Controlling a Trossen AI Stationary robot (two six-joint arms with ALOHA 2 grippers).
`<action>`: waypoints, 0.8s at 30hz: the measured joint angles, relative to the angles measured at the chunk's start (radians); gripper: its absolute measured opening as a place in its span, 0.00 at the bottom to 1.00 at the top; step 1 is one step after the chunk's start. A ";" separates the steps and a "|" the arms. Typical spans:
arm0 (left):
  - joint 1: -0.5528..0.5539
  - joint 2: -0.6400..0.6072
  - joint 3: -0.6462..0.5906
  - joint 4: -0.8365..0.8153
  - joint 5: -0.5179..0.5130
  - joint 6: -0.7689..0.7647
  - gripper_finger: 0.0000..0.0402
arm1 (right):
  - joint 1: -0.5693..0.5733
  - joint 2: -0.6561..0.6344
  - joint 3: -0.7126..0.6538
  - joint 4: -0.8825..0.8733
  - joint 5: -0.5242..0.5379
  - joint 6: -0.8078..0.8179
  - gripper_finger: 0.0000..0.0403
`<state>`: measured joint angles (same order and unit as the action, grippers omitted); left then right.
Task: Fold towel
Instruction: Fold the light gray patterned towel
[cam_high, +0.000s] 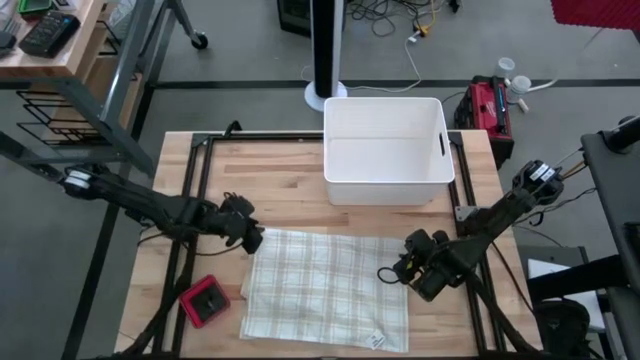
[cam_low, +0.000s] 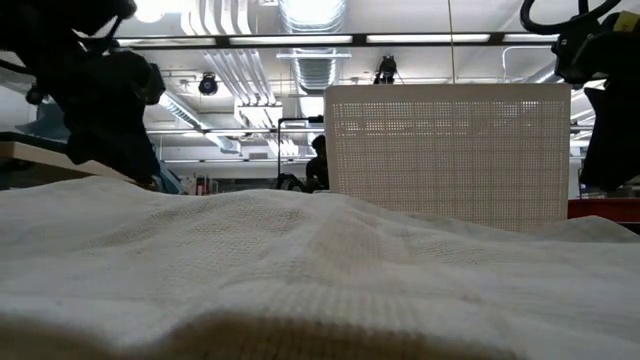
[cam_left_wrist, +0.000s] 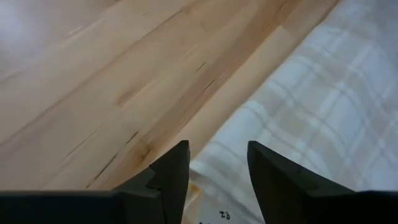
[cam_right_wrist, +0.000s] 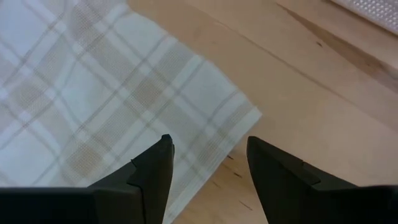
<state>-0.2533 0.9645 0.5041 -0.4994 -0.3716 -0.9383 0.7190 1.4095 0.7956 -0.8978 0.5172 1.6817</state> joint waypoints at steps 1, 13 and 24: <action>0.006 0.008 -0.002 0.007 0.014 0.007 0.38 | 0.000 0.000 0.000 0.001 0.000 0.000 0.49; 0.012 0.112 -0.027 0.097 0.122 0.068 0.30 | 0.000 -0.006 0.000 0.007 -0.019 -0.006 0.48; -0.028 0.100 0.055 0.122 0.110 0.202 0.02 | -0.034 -0.009 0.000 0.013 -0.039 -0.103 0.48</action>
<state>-0.2813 1.0649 0.5592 -0.3778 -0.2611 -0.7359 0.6846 1.4008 0.7956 -0.8850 0.4780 1.5787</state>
